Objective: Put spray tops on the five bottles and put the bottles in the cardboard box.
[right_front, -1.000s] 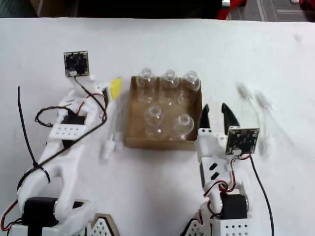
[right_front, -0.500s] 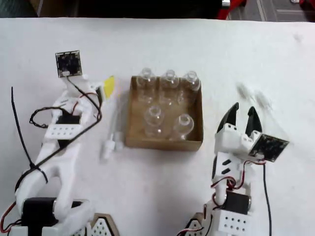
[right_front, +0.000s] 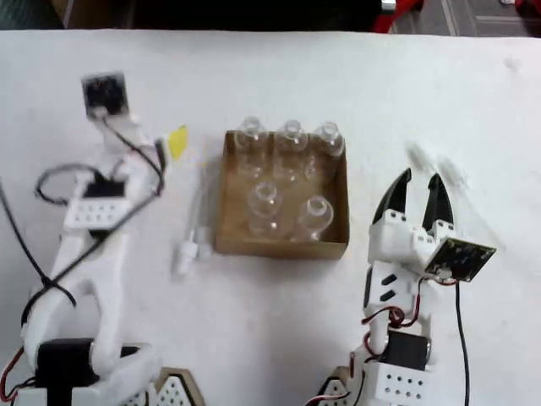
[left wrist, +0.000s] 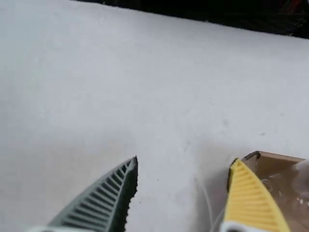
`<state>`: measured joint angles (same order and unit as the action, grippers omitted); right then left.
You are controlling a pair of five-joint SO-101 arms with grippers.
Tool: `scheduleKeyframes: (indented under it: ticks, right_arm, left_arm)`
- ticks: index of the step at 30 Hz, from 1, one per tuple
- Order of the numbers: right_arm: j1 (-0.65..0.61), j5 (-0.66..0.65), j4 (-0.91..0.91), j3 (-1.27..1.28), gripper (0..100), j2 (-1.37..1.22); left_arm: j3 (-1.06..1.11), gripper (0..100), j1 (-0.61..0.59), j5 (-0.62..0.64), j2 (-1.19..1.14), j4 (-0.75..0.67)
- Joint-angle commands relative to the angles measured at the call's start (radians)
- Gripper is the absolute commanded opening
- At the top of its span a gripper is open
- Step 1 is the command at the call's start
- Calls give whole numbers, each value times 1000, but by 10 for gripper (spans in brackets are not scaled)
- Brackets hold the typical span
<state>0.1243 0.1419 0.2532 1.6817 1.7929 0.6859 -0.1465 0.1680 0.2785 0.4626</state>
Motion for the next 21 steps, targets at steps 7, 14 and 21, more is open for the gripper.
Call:
scheduleKeyframes:
  ticks: [7, 14, 21]
  right_arm:
    - [-5, -14, -2, 8, 137, 2]
    - [-8, -14, 4, 8, 135, 2]
    - [-10, -14, 4, 8, 135, 1]
  left_arm:
    - [-523, 286, 27, -173, -332, 749]
    - [-529, 286, 36, -252, -503, 753]
    - [-529, 286, 65, -258, -510, 641]
